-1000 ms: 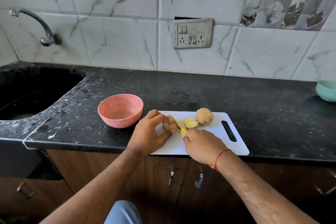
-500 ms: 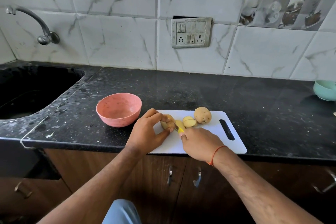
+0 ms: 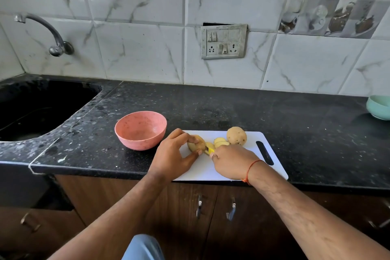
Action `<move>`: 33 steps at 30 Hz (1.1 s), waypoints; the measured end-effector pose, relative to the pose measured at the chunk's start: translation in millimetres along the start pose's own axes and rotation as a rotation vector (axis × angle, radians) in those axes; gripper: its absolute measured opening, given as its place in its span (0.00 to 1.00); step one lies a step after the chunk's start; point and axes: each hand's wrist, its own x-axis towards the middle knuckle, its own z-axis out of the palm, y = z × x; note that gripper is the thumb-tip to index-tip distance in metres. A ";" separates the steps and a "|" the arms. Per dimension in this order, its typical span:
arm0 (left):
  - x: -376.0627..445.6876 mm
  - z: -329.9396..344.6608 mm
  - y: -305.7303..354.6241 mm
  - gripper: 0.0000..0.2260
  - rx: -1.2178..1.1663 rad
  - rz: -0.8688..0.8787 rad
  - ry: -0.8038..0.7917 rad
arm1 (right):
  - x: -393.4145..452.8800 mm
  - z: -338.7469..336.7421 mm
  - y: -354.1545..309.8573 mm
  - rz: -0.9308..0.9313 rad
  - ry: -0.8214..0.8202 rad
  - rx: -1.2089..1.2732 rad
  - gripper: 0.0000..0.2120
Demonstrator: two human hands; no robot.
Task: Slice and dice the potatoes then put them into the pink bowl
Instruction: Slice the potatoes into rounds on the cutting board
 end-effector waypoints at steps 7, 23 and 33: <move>0.8 -0.1 1.3 0.13 -0.015 0.016 -0.004 | 9.7 0.9 -7.6 0.006 -0.022 0.009 0.14; -1.3 2.8 1.0 0.12 0.028 0.022 0.012 | -10.8 14.8 -6.3 0.010 0.030 0.065 0.14; 0.2 5.1 -1.2 0.11 0.045 -0.001 0.039 | 15.1 -4.5 -16.3 0.041 -0.072 -0.001 0.09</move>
